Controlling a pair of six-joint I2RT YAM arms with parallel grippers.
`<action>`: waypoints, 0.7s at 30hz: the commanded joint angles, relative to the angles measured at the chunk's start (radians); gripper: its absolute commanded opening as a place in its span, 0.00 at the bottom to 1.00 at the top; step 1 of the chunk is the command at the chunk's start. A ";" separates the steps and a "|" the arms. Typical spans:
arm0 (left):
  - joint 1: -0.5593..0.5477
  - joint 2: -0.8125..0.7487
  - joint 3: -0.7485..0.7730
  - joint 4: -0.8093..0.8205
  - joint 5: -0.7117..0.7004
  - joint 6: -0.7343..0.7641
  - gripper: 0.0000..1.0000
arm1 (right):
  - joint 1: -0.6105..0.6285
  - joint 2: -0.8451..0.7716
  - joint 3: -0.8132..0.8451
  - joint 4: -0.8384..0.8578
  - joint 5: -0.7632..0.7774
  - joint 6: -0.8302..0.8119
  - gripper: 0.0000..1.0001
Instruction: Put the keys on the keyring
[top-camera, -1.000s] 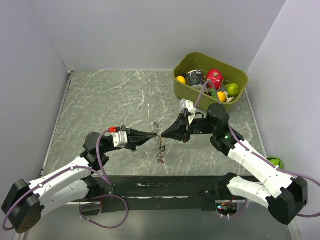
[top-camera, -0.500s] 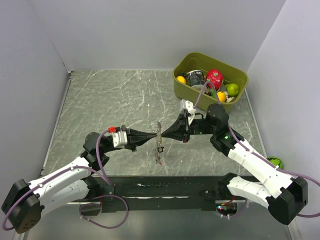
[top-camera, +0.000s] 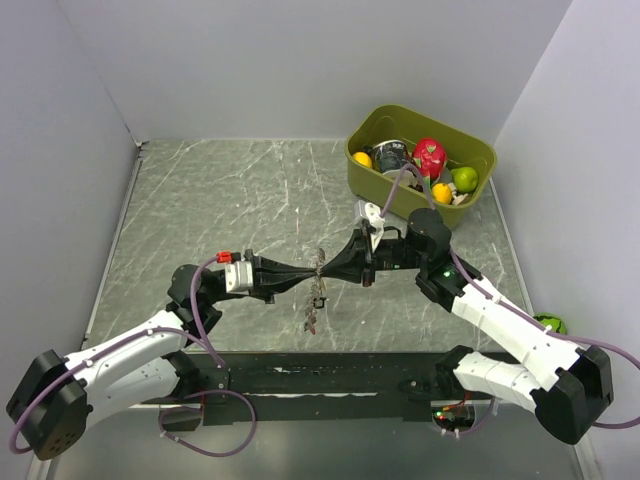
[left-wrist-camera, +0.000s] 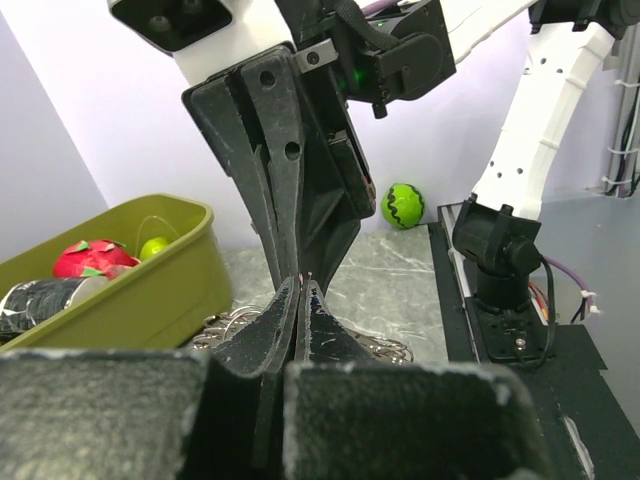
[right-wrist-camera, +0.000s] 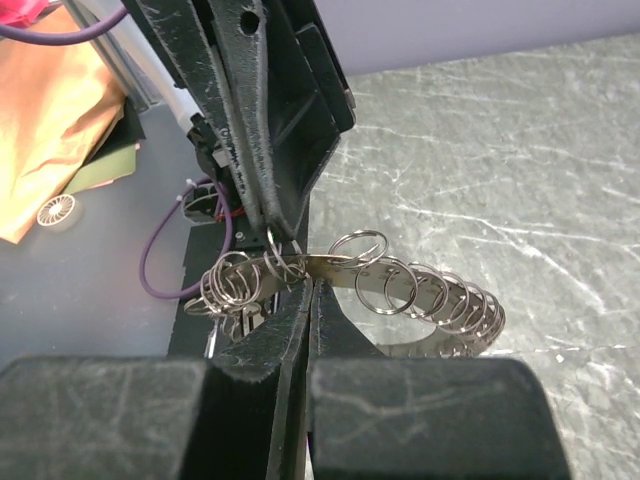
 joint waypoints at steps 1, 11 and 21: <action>-0.003 -0.010 0.039 0.130 0.037 -0.011 0.01 | 0.013 0.004 -0.003 0.032 0.051 0.003 0.00; -0.002 -0.050 0.039 0.013 0.014 0.055 0.01 | 0.016 -0.122 -0.029 0.016 0.168 -0.031 0.42; -0.002 -0.044 0.037 0.008 0.017 0.058 0.01 | 0.014 -0.149 -0.011 0.022 0.127 -0.046 0.71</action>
